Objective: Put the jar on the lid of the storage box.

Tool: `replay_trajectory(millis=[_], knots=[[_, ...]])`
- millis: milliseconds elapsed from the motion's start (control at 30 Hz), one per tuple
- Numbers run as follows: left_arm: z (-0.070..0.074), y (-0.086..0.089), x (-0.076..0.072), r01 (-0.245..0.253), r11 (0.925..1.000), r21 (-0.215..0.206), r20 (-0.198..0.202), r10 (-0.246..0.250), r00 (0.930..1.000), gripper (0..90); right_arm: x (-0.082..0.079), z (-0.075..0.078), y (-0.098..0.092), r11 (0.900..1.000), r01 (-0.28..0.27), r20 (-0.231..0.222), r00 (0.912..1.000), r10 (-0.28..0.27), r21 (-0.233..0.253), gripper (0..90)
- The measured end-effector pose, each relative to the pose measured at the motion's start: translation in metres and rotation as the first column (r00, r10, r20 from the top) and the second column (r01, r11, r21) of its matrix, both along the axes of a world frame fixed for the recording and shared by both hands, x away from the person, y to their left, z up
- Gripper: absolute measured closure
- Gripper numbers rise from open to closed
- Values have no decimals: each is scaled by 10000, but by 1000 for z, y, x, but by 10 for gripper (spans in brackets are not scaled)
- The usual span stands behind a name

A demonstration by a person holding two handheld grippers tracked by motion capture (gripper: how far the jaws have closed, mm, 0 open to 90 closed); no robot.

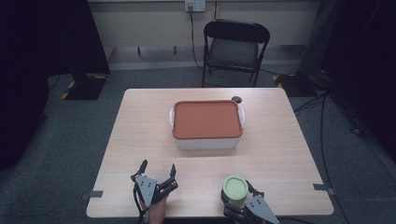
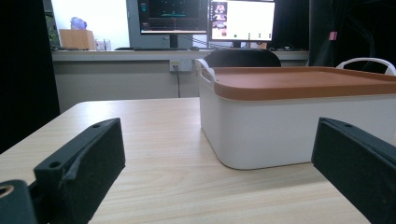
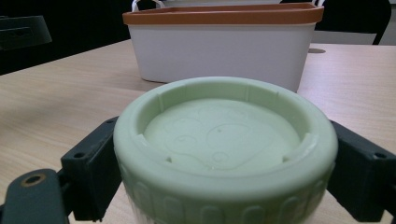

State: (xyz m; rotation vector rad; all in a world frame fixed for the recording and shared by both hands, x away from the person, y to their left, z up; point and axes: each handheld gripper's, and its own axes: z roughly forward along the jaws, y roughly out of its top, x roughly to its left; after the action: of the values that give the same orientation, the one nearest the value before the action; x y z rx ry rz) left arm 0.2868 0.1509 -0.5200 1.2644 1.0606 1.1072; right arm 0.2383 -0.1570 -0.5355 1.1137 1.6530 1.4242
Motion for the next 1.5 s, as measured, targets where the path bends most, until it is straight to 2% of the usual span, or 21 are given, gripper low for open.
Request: replay_trajectory(millis=[433, 600, 1500], knots=[[0, 0, 0, -1, 10000, 1, 3, 1, 10000, 22, -1, 2, 0, 9999, 135, -118, 9998, -134, 38, 109], [0, 0, 0, 0, 10000, 1, 2, 0, 10000, 23, -3, 4, -1, 9998, 161, 8, 9999, -161, 101, 109], [0, 0, 0, -1, 10000, -3, 1, 1, 10000, 23, -4, 13, 3, 9999, 69, 69, 10000, -70, 75, 110]])
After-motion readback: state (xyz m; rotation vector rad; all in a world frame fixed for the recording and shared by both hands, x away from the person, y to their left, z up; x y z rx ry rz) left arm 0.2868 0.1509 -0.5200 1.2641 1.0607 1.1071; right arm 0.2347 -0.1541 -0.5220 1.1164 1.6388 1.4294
